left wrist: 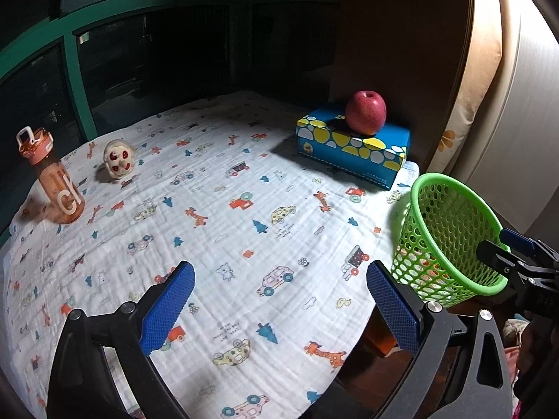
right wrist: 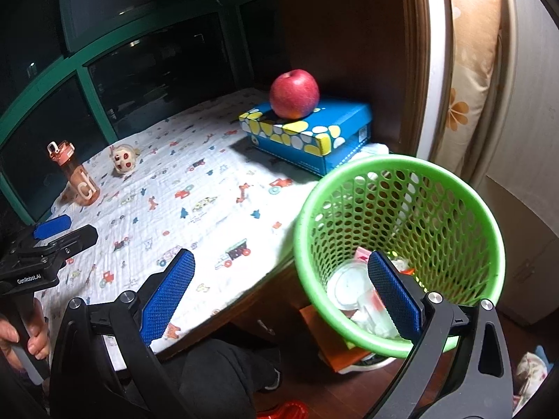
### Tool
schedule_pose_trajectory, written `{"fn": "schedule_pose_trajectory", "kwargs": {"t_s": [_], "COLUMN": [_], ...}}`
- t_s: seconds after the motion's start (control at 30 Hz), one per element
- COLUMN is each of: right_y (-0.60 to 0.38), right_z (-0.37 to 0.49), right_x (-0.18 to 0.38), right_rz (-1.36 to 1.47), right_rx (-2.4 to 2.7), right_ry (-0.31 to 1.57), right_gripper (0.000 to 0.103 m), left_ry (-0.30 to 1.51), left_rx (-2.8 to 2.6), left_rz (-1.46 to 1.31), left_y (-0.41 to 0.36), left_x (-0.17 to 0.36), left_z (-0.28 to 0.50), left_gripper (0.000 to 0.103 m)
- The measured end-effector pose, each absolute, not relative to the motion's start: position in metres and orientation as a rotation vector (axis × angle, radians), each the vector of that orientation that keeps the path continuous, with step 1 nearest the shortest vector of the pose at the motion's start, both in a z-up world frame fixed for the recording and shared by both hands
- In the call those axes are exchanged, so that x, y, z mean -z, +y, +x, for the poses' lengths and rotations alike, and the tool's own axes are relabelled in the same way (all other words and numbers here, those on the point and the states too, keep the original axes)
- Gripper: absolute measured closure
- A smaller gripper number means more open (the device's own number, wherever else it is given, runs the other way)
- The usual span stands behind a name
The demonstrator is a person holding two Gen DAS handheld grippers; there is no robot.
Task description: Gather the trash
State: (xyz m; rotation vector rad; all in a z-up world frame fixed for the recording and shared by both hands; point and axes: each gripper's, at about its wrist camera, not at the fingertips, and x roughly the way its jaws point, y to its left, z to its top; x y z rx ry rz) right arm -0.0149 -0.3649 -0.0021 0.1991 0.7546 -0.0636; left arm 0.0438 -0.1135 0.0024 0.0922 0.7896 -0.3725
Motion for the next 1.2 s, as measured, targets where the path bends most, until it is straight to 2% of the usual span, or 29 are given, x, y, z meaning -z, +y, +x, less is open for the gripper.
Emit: {"fn": "schedule_pose_trajectory", "kwargs": {"t_s": [0.43, 1.2], "right_y": [-0.336, -0.322], "right_z": [-0.013, -0.016], "right_x": [-0.001, -0.004], "right_rz": [0.156, 0.131], "right_rx": [0.034, 0.0], "right_ry": [0.733, 0.717], "right_gripper": [0.005, 0.005], "left_ry": [0.783, 0.768], "left_rx": [0.283, 0.252], "left_rz": [0.022, 0.025], "left_y": [-0.072, -0.062], "left_x": [-0.004, -0.004], "left_z": [0.037, 0.025], "left_gripper": [0.008, 0.008]}}
